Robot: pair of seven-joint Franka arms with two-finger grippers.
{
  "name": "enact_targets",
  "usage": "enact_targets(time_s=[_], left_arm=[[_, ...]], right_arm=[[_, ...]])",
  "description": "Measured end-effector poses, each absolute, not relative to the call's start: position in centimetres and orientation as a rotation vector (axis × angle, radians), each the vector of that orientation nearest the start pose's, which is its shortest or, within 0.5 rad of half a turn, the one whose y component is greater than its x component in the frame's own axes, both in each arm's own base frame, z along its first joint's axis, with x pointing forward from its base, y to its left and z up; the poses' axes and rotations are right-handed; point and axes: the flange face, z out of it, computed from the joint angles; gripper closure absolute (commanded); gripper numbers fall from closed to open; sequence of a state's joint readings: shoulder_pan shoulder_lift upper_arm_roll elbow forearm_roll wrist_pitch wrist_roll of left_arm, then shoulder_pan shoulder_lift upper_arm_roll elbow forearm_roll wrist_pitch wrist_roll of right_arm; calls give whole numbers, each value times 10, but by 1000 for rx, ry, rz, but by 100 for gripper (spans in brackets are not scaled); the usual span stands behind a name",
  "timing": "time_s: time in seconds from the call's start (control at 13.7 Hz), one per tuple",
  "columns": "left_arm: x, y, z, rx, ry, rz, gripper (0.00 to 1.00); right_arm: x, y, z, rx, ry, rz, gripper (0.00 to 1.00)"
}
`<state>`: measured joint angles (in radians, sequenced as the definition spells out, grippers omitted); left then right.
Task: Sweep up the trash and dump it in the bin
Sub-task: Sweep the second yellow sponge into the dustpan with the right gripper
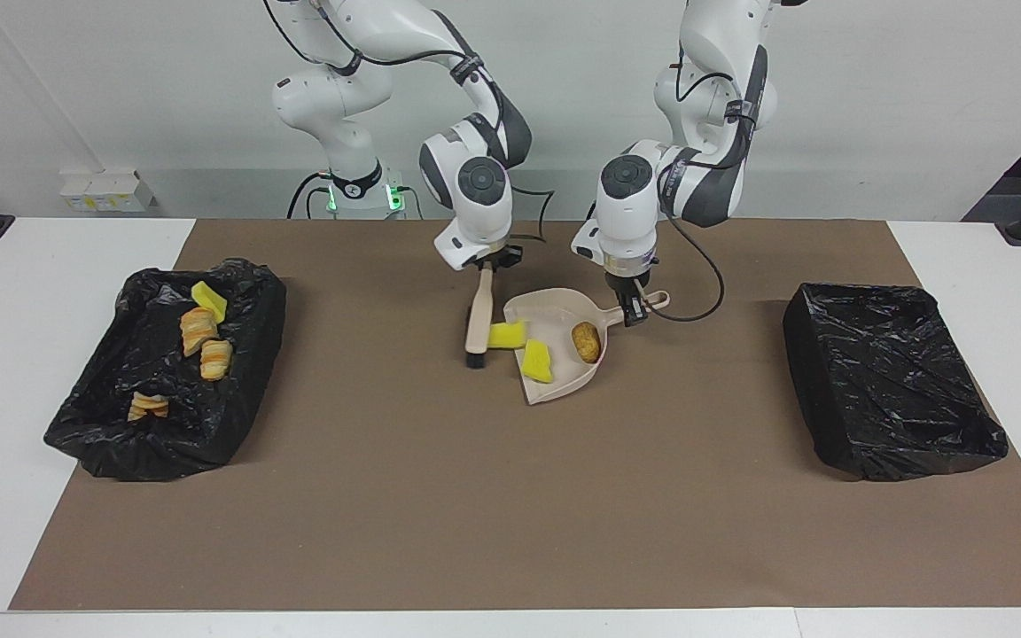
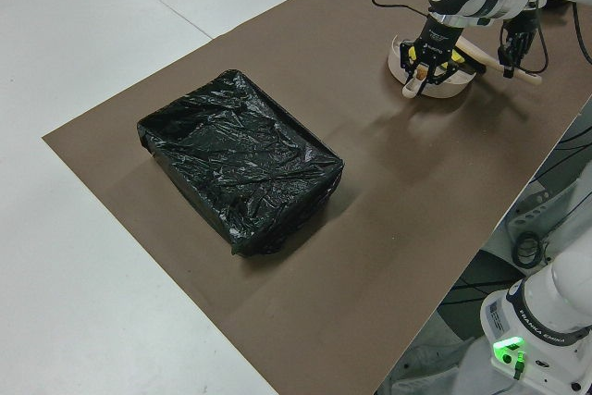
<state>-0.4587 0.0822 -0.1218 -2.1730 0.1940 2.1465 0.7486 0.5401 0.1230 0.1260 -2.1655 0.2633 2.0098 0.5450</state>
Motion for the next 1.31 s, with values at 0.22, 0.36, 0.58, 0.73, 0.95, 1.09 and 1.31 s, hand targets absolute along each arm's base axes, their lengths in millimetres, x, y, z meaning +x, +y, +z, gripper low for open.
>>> enact_targets(time_s=[0.22, 0.36, 0.58, 0.73, 0.95, 1.09, 1.31], left_arm=[[451, -286, 347, -2250, 1982, 180, 100], [451, -286, 347, -2249, 1982, 180, 100], [451, -286, 347, -2249, 1982, 180, 100], [451, -286, 347, -2249, 1982, 180, 100], [451, -286, 347, -2249, 1982, 180, 100], [451, -286, 347, -2249, 1982, 180, 100], [451, -286, 347, -2249, 1982, 180, 100]], right_arm=[[403, 337, 325, -2898, -224, 585, 100], [406, 333, 325, -2858, -265, 595, 100], [419, 312, 324, -2864, -219, 611, 100], [432, 285, 323, -2891, -207, 648, 100], [435, 273, 330, -2943, -246, 679, 100], [428, 279, 335, -2984, -224, 682, 100], [412, 299, 338, -3024, -222, 681, 100]])
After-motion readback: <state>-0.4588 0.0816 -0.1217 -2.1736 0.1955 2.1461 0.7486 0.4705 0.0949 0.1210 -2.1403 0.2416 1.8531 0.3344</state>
